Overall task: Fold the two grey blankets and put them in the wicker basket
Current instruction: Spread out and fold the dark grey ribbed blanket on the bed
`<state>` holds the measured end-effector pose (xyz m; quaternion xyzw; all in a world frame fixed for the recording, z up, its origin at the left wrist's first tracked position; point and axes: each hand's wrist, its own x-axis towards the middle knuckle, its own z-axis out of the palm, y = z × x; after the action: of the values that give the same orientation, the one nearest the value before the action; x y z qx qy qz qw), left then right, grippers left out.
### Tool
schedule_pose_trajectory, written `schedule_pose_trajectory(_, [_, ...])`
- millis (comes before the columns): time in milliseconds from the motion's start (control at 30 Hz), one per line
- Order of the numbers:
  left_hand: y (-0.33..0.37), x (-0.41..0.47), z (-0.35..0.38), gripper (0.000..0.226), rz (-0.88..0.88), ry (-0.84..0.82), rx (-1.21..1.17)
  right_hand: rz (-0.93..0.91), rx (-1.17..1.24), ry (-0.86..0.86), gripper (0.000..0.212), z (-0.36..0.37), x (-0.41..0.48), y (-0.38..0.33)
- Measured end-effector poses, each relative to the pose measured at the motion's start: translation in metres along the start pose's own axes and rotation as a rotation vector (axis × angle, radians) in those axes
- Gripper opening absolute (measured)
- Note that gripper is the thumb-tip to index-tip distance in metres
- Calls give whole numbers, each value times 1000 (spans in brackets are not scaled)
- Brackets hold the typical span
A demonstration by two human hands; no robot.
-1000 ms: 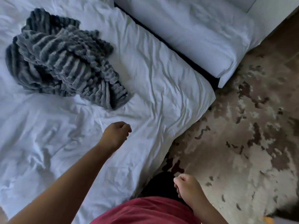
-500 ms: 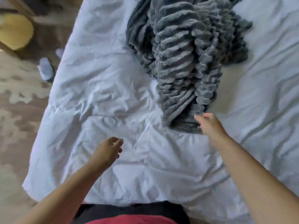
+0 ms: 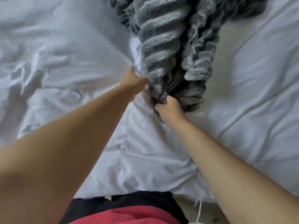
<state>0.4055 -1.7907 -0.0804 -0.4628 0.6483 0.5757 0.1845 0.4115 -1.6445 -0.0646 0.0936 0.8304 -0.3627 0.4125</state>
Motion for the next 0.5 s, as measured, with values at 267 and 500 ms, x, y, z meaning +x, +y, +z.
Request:
schedule_pose_trajectory(267, [-19, -79, 26, 24, -80, -506, 153, 274, 317, 210, 12, -17, -59, 44])
schedule_pose_trajectory(500, [1, -150, -34, 40, -302, -654, -603, -19, 510, 181, 5, -21, -150, -65])
